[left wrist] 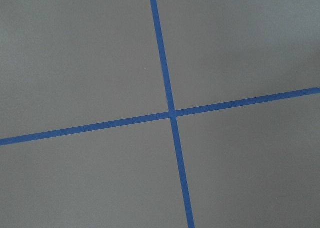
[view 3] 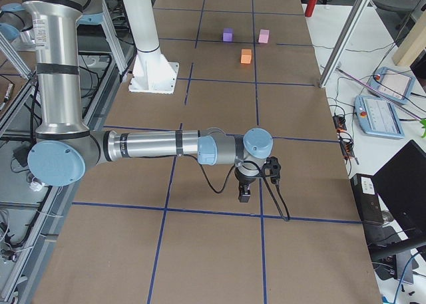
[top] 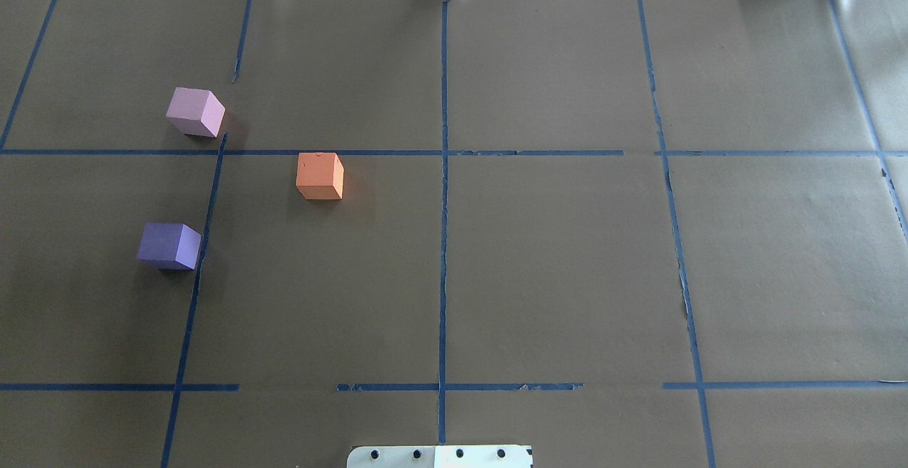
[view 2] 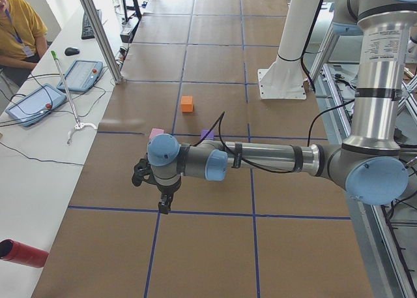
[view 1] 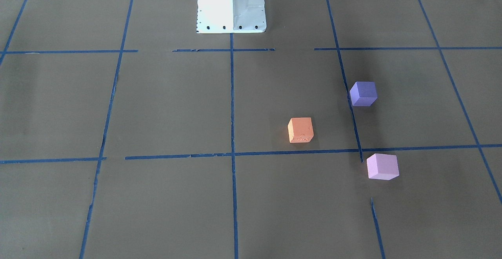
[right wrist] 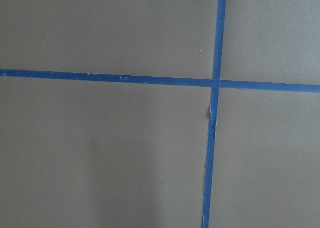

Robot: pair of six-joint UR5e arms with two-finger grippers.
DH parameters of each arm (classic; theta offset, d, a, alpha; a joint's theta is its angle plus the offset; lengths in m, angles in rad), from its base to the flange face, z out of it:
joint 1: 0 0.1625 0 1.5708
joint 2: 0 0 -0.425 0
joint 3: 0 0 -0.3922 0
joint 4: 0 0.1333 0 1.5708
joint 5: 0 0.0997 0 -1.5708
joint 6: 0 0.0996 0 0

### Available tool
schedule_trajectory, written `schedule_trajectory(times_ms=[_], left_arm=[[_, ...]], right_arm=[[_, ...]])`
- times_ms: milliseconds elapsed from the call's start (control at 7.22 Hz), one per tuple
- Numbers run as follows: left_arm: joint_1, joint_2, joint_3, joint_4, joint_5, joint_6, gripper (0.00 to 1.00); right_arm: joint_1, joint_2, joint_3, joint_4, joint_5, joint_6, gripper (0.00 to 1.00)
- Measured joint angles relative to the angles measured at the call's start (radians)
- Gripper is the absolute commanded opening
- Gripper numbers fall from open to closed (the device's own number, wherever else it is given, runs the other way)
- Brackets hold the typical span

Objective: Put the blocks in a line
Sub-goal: 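Reach the left arm toward the orange cube, then move the left gripper over the orange cube and lower onto it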

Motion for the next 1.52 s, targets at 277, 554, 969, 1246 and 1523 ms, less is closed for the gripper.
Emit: schedule_trajectory(times_ms=[277, 554, 969, 1246, 1523], left_arm=[[0.002, -0.002, 0.000, -0.002, 0.001, 0.004, 1.00], [0.013, -0.019, -0.013, -0.027, -0.025, 0.005, 1.00], [0.186, -0.083, -0.049, -0.235, -0.163, -0.213, 1.00], [0.386, -0.242, -0.054, -0.267, -0.014, -0.603, 1.00], [0.546, -0.388, -0.044, -0.264, 0.103, -0.837, 1.00]], right_arm=[[0.000, 0.000, 0.000, 0.000, 0.000, 0.000, 1.00], [0.000, 0.000, 0.000, 0.000, 0.000, 0.000, 1.00], [0.000, 0.000, 0.000, 0.000, 0.000, 0.000, 1.00], [0.000, 0.000, 0.000, 0.000, 0.000, 0.000, 1.00], [0.000, 0.000, 0.000, 0.000, 0.000, 0.000, 1.00]])
